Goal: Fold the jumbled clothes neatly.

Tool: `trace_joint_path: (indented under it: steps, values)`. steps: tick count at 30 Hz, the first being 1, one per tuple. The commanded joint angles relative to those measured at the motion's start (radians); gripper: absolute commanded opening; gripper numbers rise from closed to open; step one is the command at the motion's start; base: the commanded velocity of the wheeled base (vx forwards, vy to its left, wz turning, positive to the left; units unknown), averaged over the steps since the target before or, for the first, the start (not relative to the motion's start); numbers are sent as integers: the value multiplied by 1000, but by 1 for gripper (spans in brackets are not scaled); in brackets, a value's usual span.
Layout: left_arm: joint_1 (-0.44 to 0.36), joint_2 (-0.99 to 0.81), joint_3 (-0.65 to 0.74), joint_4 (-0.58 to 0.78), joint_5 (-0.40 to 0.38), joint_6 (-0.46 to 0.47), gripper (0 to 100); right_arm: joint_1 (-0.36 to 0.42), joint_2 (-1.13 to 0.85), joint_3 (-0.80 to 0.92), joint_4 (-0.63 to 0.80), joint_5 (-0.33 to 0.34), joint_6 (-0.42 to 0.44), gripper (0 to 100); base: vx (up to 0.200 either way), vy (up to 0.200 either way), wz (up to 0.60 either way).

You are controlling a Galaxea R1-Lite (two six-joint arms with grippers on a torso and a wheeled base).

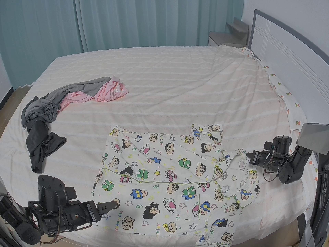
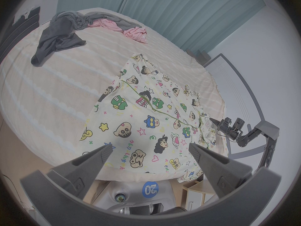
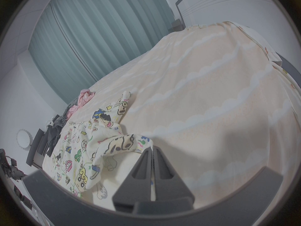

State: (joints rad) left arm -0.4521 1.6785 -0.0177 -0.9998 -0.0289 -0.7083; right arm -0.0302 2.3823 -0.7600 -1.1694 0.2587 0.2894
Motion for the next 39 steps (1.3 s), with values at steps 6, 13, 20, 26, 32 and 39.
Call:
trace_joint_path:
  steps: [6, 13, 20, 26, 32, 39]
  values:
    - [1, -2, 13, 0, 0, 0, 100, -23, 12, -50, 7, -79, 1, 0, 0, 0, 0]
    - [0, -2, 15, 0, 0, 0, 100, -30, 12, -39, 8, -98, -1, 0, 0, 0, 0]
    - [-8, -2, 15, 0, -3, 0, 100, -42, -45, 21, 13, -96, 2, 100, 0, 0, 0]
    - [-19, 0, 15, 0, -8, -2, 100, -57, -215, 209, 2, -52, 90, 100, -33, 0, 0]
    - [-30, 3, 15, -2, -26, -43, 100, -54, -379, 387, -1, -3, 152, 100, -200, 0, 0]
    - [-28, 6, 15, -2, -39, -59, 100, -51, -509, 565, -1, 36, 151, 100, -200, 0, 0]
